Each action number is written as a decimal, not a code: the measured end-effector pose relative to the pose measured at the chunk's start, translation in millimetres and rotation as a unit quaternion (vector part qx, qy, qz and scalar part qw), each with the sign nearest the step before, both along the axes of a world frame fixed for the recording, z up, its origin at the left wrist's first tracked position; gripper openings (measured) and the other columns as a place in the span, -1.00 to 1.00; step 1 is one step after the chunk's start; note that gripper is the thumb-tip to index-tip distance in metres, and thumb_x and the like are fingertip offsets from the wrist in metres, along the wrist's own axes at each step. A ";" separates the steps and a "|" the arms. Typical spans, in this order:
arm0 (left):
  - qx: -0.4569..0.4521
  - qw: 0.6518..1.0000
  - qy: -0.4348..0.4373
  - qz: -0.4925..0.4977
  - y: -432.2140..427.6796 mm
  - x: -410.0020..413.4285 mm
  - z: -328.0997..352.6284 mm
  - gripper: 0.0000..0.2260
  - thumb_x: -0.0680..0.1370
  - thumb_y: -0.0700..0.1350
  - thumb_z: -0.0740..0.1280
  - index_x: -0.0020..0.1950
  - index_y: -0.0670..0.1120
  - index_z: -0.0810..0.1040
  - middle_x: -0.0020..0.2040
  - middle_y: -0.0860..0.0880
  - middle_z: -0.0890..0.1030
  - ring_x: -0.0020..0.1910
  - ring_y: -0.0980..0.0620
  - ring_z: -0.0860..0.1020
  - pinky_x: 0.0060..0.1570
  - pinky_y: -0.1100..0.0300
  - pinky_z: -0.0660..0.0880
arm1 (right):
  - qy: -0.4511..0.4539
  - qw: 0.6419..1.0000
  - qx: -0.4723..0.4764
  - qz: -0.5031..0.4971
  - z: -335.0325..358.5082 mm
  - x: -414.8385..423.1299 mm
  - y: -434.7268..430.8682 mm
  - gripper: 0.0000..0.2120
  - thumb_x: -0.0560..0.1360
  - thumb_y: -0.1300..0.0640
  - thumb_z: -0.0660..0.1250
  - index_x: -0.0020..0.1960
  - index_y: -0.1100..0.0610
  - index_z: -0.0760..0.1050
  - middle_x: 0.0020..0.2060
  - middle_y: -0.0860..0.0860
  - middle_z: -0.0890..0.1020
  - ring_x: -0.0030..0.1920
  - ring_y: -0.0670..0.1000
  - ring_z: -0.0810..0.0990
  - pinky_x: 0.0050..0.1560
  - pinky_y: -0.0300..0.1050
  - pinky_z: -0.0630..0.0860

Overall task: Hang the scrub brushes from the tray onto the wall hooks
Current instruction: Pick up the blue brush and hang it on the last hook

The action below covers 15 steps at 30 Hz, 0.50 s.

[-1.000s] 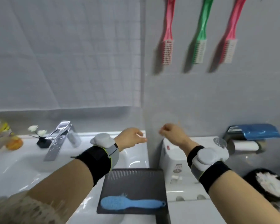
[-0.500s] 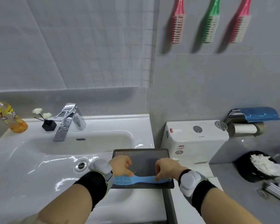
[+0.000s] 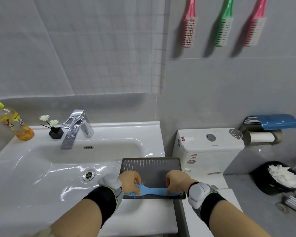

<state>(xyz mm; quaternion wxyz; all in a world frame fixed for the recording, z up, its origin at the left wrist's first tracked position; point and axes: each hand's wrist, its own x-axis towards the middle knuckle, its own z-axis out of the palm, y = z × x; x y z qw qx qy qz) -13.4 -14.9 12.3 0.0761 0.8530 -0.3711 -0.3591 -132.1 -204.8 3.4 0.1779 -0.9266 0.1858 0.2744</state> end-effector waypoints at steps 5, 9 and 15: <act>-0.005 1.000 0.005 -0.008 -2.0 0.7 -0.3 -0.61 0.40 -0.03 0.44 0.19 -0.12 0.56 0.18 -0.06 0.61 0.03 0.05 0.56 0.09 0.23 0.46 | 0.003 1.000 0.014 -0.015 0.3 -0.1 -1.3 -0.74 0.30 -0.01 0.47 -0.07 0.08 0.60 -0.11 0.02 0.65 -0.16 0.00 0.53 -0.16 -0.15 0.49; -0.005 1.000 -0.008 -0.022 -1.7 0.1 -2.9 -0.61 0.38 0.01 0.44 0.16 -0.10 0.58 0.07 -0.01 0.59 -0.06 0.10 0.49 -0.05 0.27 0.41 | -0.001 0.998 0.053 -0.032 0.7 2.6 -4.4 -0.86 0.34 0.06 0.46 -0.20 0.05 0.51 -0.14 0.02 0.59 -0.14 0.02 0.54 -0.21 -0.17 0.47; -0.060 0.997 0.034 0.043 -6.4 14.6 10.1 -0.59 0.37 0.06 0.46 0.17 -0.06 0.58 -0.03 0.07 0.55 -0.06 0.11 0.51 -0.06 0.32 0.39 | -0.078 0.971 0.194 -0.118 27.7 12.0 -34.2 -0.85 0.35 0.15 0.47 -0.12 0.06 0.54 -0.16 -0.04 0.57 -0.13 -0.07 0.52 -0.26 -0.31 0.43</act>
